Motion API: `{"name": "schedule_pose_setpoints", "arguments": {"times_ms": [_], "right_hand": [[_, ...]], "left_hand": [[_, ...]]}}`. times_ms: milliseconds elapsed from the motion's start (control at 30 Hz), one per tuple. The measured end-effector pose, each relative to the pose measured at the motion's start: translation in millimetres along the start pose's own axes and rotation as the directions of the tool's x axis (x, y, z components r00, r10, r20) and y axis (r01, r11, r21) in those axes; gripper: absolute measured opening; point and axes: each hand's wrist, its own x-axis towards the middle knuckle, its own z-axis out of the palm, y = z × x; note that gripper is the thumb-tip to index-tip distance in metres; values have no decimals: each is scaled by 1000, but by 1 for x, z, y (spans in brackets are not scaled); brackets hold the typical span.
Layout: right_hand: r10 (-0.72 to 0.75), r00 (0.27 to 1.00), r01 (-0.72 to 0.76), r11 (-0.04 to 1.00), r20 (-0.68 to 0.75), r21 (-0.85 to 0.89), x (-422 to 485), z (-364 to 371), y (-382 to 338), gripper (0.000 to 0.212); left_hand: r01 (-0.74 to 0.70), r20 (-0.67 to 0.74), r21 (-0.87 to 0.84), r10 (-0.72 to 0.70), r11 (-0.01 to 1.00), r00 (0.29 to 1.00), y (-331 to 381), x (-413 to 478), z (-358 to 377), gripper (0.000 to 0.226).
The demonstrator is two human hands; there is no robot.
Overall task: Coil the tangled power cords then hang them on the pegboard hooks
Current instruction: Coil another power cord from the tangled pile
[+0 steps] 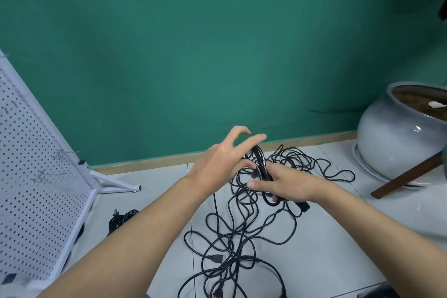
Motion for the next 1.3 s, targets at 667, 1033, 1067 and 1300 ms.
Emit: {"name": "schedule_pose_setpoints", "arguments": {"times_ms": [667,1033,1067,1300], "right_hand": [[104,980,-92,993,-172,74,7,0,17,21],[70,995,-52,968,-65,244,8,6,21,24],[60,997,-46,974,-54,222,8,7,21,24],[72,986,-30,963,-149,266,12,8,24,23]], "left_hand": [[224,32,-129,-221,966,975,-19,-5,9,34],[465,205,-519,-424,717,882,-23,-8,5,14],[468,206,-527,-428,709,880,-22,-8,6,15],[491,333,-470,-368,733,868,-27,-8,6,47]]}}
